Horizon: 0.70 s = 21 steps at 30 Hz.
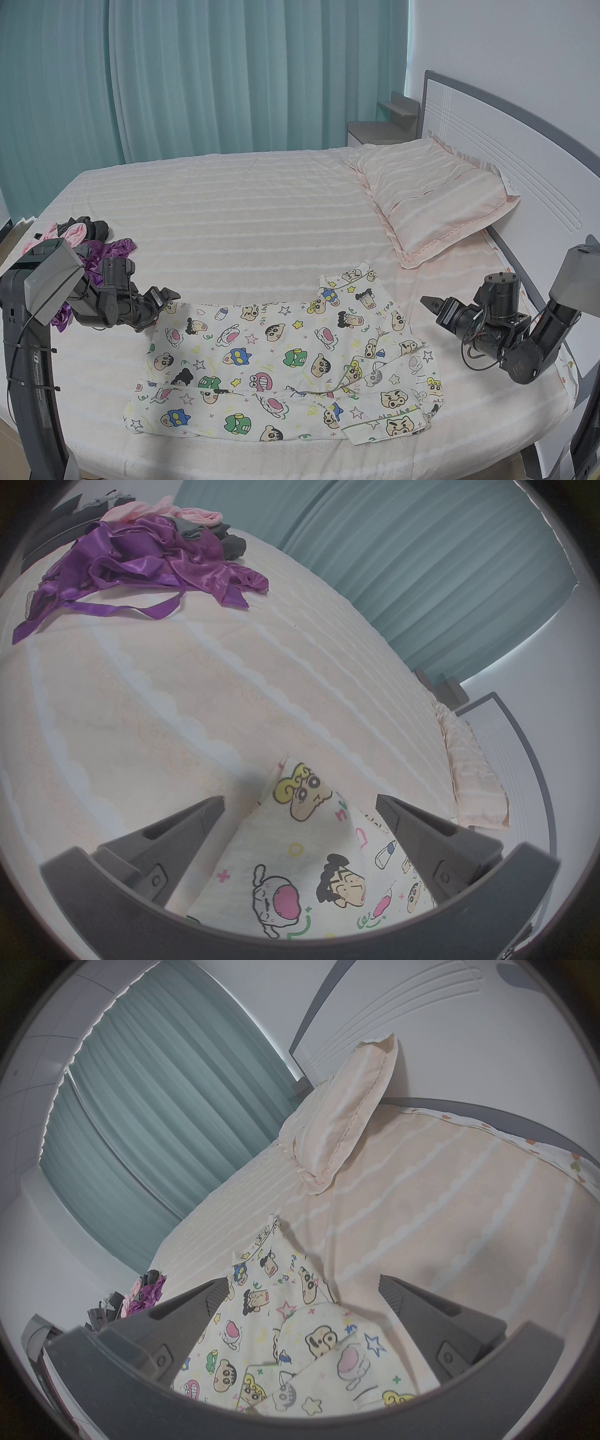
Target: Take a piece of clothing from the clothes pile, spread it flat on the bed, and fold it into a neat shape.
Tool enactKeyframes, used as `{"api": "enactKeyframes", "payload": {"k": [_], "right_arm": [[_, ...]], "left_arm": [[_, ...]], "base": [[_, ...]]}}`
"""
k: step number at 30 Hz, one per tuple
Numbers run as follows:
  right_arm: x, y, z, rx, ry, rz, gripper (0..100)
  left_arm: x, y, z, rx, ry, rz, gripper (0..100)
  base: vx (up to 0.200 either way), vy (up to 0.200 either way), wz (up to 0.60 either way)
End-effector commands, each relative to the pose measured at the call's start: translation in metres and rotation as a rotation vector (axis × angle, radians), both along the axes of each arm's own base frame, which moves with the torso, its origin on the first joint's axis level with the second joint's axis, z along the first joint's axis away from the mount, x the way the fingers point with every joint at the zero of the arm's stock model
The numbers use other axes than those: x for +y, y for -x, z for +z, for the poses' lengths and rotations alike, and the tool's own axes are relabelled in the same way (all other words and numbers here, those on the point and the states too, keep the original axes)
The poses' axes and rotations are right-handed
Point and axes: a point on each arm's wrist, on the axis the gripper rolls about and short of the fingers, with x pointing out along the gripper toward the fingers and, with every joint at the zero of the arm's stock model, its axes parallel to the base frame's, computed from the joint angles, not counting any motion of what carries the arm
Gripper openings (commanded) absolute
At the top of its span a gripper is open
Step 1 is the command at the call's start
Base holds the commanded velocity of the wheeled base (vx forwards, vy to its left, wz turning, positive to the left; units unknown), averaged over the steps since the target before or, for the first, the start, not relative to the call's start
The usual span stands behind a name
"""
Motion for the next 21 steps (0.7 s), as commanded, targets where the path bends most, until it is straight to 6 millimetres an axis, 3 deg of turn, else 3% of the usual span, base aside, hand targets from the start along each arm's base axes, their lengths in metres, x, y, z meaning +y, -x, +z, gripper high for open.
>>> {"api": "enactKeyframes", "payload": {"k": [1,6,7,14,21], "right_arm": [[-0.006,-0.033,0.004,0.003,-0.011,-0.017,100],[-0.002,-0.061,-0.006,0.034,0.013,-0.012,100],[-0.002,-0.066,-0.01,0.046,0.023,-0.006,100],[0.008,-0.105,-0.03,0.067,0.104,0.125,100],[0.028,-0.137,-0.031,0.06,0.093,0.196,100]], "left_arm": [[-0.006,-0.004,-0.01,0.008,-0.018,-0.031,100],[-0.011,-0.008,-0.013,0.002,-0.025,-0.048,100],[-0.011,-0.009,-0.012,0.0,-0.025,-0.05,0],[-0.009,-0.008,-0.012,0.001,-0.018,-0.037,0],[-0.003,-0.004,-0.004,0.007,0.034,0.036,0]], "base": [[0.0,0.0,0.0],[0.0,0.0,0.0],[0.0,0.0,0.0],[0.0,0.0,0.0],[0.0,0.0,0.0]]}}
